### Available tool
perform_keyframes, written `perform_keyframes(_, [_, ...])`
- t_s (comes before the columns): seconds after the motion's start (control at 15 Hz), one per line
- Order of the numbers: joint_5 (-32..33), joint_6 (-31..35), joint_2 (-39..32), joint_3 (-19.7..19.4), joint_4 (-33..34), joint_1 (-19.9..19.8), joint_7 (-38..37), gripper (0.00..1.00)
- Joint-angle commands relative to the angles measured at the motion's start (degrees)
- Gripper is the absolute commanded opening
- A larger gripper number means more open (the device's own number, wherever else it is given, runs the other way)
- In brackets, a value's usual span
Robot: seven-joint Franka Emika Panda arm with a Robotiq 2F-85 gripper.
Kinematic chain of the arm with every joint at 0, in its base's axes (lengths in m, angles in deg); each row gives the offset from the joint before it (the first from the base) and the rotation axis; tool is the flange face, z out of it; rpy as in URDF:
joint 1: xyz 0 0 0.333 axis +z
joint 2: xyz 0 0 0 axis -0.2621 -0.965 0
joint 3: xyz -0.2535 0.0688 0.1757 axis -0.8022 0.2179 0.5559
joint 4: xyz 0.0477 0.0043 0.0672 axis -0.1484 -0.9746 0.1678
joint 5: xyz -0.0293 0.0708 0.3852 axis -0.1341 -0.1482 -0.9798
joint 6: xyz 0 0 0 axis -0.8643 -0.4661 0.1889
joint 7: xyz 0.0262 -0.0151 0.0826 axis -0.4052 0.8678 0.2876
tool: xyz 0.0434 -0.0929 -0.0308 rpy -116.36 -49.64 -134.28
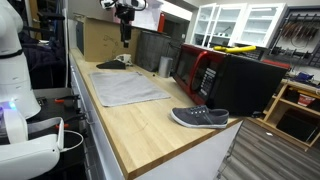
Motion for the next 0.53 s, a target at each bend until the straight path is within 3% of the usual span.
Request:
perform_keyframes(0.0, [-1.1, 10.2, -1.2, -2.2, -6.9, -1.3, 4.3, 1.0])
perform_keyframes(0.27, [-4.0, 19.1, -3.2, -6.3, -14.0, -1.0, 10.1, 1.0])
perform_keyframes(0.47, [-5.9, 20.6, -1.7, -9.1, -18.7, -1.1, 14.2, 1.0])
